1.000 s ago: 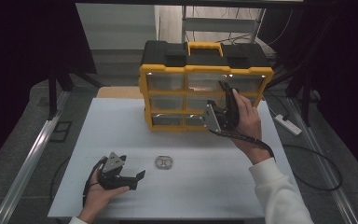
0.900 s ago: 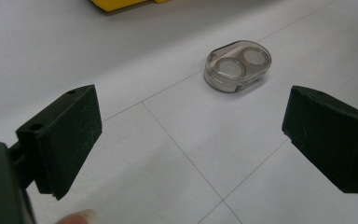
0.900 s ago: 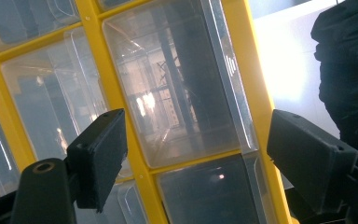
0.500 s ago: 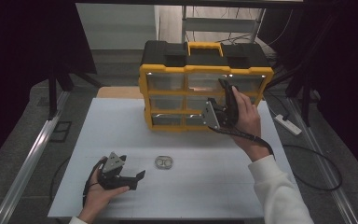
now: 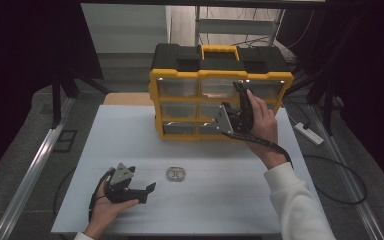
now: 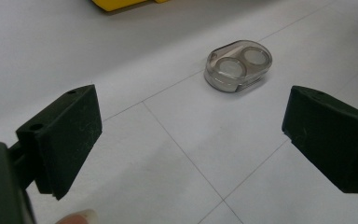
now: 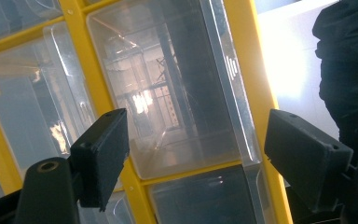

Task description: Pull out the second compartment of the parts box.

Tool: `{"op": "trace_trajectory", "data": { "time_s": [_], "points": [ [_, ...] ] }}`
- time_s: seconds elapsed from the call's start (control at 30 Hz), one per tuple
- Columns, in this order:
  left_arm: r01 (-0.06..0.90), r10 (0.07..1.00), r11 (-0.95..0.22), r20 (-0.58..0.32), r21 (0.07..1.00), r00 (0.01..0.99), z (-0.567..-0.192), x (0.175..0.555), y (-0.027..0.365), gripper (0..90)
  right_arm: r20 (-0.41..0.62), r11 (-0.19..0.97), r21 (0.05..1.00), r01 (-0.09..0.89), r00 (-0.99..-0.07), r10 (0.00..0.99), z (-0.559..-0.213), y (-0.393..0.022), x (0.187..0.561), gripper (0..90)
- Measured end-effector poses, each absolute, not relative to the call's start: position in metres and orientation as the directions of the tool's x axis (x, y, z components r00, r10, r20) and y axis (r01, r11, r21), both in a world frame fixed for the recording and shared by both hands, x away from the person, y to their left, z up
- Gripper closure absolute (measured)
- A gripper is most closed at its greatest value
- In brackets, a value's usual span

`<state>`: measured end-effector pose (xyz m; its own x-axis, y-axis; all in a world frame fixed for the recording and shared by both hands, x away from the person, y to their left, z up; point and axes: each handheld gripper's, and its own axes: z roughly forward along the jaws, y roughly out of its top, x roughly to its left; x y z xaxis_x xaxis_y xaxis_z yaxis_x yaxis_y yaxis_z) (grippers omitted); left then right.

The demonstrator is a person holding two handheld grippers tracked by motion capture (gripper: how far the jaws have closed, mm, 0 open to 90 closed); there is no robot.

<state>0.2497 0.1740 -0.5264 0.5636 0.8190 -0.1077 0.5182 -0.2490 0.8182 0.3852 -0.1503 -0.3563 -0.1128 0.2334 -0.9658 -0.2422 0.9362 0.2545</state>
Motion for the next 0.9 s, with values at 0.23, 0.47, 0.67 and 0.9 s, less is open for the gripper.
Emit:
{"op": "trace_trajectory", "data": {
  "time_s": [0.23, 0.47, 0.67, 0.9],
  "points": [
    [0.518, 0.819, -0.248, -0.109, 0.818, 0.564, -0.526, 0.250, 0.174, 5.5, -0.970, 0.941, 0.237, -0.243, -0.109, 0.216, -0.356, -0.148, 0.388, 22.5],
    [0.519, 0.819, -0.248, -0.109, 0.818, 0.563, -0.526, 0.250, 0.174, 5.5, -0.968, 0.937, 0.246, -0.247, -0.104, 0.227, -0.354, -0.146, 0.392, 23.8],
    [0.518, 0.818, -0.248, -0.109, 0.818, 0.564, -0.526, 0.250, 0.174, 5.5, -0.969, 0.938, 0.244, -0.247, -0.104, 0.225, -0.354, -0.146, 0.395, 25.5],
    [0.518, 0.818, -0.249, -0.108, 0.818, 0.564, -0.526, 0.250, 0.174, 5.5, -0.966, 0.939, 0.254, -0.231, -0.108, 0.234, -0.353, -0.147, 0.399, 26.5]
  ]
}}
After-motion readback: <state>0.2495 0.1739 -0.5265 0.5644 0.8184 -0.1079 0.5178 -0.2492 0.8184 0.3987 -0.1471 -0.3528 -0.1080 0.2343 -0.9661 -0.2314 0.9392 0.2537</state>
